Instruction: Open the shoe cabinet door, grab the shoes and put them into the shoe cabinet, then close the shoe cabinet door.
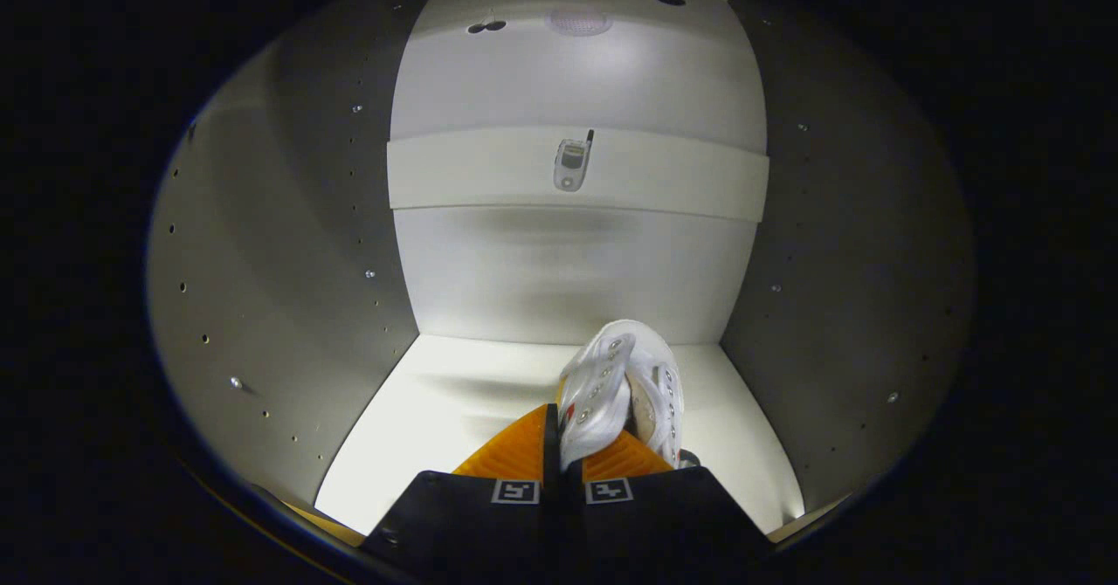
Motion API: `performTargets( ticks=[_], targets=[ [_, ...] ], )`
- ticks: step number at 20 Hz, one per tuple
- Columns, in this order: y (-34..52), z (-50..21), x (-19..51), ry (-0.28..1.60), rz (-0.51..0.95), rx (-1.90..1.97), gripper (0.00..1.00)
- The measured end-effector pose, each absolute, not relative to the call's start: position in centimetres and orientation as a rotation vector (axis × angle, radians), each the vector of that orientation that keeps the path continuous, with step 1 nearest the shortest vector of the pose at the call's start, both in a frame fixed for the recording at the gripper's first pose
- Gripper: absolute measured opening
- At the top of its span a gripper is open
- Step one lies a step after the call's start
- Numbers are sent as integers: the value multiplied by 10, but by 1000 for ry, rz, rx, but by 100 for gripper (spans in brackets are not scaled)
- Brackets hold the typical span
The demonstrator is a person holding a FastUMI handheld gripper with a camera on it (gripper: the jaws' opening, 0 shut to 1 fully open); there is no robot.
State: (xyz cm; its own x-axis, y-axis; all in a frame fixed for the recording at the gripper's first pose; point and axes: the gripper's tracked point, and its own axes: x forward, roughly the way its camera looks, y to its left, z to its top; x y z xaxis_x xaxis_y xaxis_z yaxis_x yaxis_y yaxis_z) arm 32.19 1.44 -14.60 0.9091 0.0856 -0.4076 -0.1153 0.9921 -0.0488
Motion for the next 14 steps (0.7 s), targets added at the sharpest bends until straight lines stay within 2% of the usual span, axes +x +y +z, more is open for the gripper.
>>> performTargets(
  ticks=[8,14],
  targets=[
    [24,-167,324,482,118,-68,4],
    [26,-174,322,491,77,-94,5]
  ],
)
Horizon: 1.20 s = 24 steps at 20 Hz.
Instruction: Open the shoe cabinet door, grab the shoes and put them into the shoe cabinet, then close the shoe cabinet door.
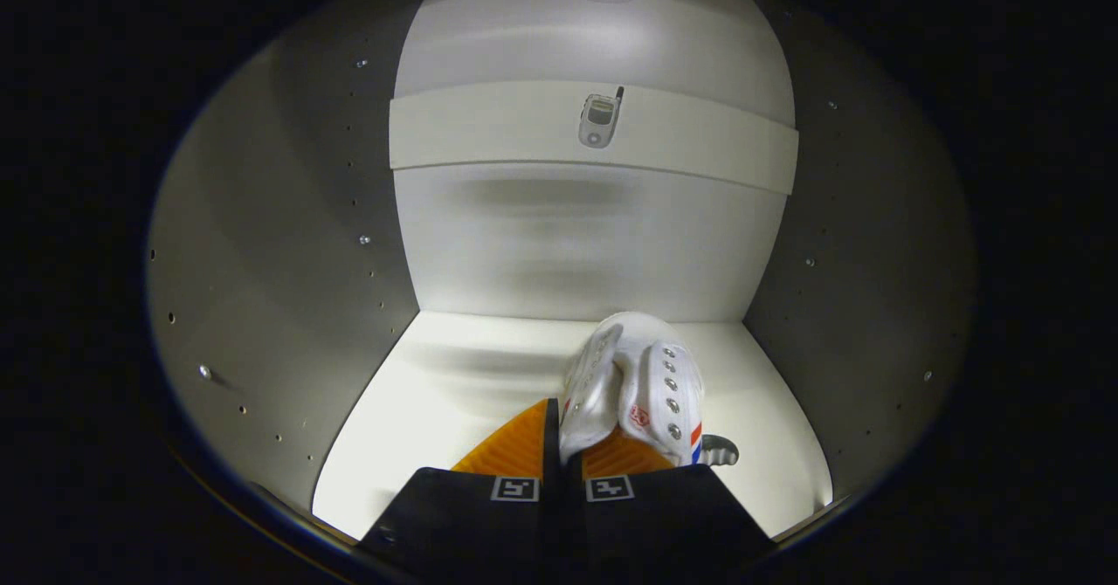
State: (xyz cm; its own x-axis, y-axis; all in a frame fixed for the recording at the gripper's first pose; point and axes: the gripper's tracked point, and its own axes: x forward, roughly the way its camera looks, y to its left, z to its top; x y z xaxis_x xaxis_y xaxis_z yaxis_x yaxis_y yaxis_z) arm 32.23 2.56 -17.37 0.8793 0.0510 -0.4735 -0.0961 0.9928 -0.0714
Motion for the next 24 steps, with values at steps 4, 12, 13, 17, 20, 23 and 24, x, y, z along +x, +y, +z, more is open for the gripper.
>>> performTargets(
  ticks=[4,12,13,17,20,23,24],
  targets=[
    [22,-172,320,494,48,-31,6],
    [30,-173,300,477,45,-100,56],
    [31,-174,294,487,47,-107,56],
    [34,-156,277,458,52,-103,81],
    [31,-145,256,443,37,-100,97],
    [29,-124,225,394,35,-85,99],
    [28,-114,214,366,36,-83,99]
  ],
)
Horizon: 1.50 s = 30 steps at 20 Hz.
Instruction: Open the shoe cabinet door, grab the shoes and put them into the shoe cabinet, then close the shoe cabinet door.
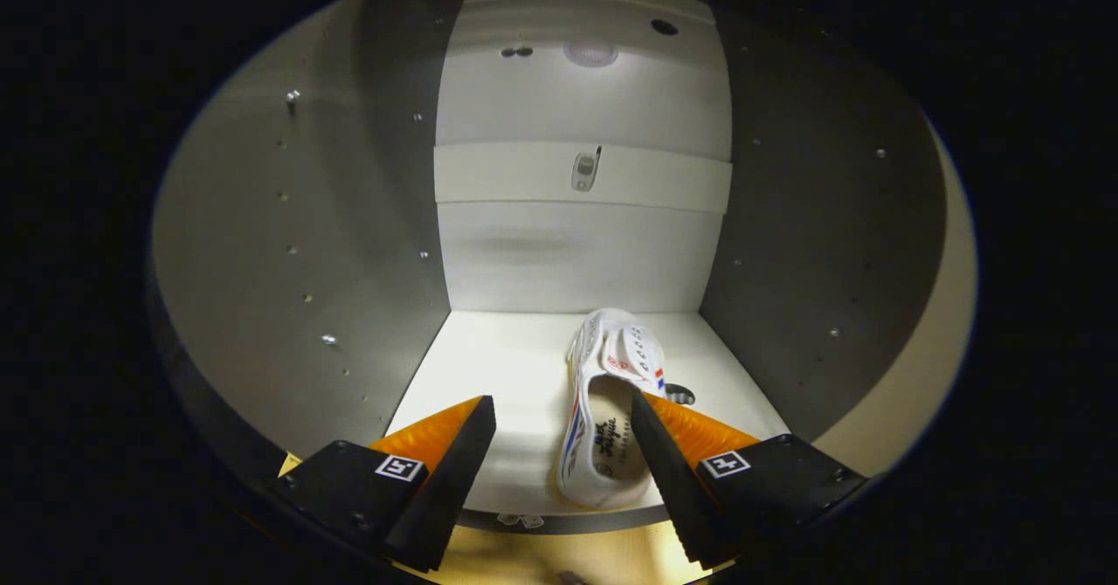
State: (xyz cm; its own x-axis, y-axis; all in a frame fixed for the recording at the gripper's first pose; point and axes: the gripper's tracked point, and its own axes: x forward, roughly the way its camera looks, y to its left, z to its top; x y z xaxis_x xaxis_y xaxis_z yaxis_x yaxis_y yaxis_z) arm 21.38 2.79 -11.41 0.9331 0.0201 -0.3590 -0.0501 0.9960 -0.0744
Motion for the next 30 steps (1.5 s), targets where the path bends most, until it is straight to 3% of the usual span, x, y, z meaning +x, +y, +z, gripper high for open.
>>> performTargets(
  ticks=[17,30],
  targets=[
    [-10,-19,-39,147,103,-25,98],
    [-124,25,-187,13,55,-44,98]
  ],
)
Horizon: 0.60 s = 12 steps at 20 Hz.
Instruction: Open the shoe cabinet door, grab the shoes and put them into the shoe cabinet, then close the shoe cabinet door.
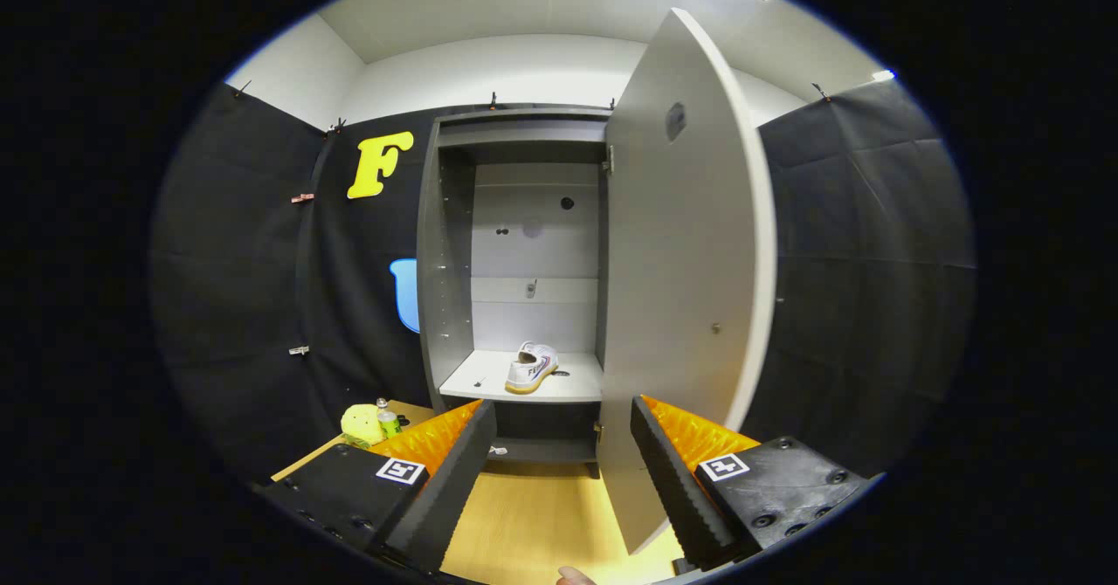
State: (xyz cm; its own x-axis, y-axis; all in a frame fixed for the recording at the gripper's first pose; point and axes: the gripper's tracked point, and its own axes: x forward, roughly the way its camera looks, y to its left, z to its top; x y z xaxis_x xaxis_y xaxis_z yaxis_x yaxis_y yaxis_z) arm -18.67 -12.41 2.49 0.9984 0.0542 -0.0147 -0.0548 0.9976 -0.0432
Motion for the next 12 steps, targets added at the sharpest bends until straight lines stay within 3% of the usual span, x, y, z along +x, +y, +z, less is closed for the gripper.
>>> performTargets(
  ticks=[12],
  targets=[
    [-263,28,-186,-25,-133,-14,98]
  ],
)
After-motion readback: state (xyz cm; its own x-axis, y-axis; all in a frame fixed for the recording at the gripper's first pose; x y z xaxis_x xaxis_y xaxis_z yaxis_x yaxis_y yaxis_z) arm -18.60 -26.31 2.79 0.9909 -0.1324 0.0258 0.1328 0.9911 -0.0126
